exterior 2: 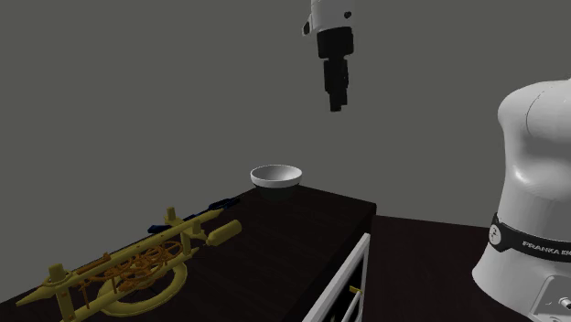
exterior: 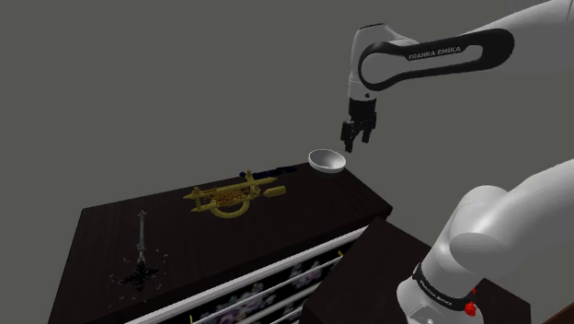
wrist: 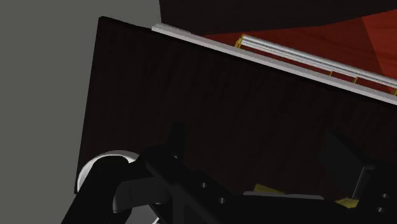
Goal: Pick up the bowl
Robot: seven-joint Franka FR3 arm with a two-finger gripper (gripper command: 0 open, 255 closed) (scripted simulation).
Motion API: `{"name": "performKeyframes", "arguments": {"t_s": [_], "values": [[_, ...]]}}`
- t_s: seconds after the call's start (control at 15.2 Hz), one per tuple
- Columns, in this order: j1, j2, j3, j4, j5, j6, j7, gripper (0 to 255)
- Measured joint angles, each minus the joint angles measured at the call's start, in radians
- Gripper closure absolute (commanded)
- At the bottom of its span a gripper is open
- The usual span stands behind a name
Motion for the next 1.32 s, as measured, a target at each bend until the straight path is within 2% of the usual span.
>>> {"name": "performKeyframes", "arguments": {"t_s": [0.4,0.86,1.32], "values": [[-0.010,0.219,-0.060,0.060,-0.010,0.170,-0.062,0],[-0.026,0.484,-0.108,0.183,0.023,0.320,-0.144,0],[-0.065,0.747,-0.122,0.363,0.087,0.410,-0.233,0]]}}
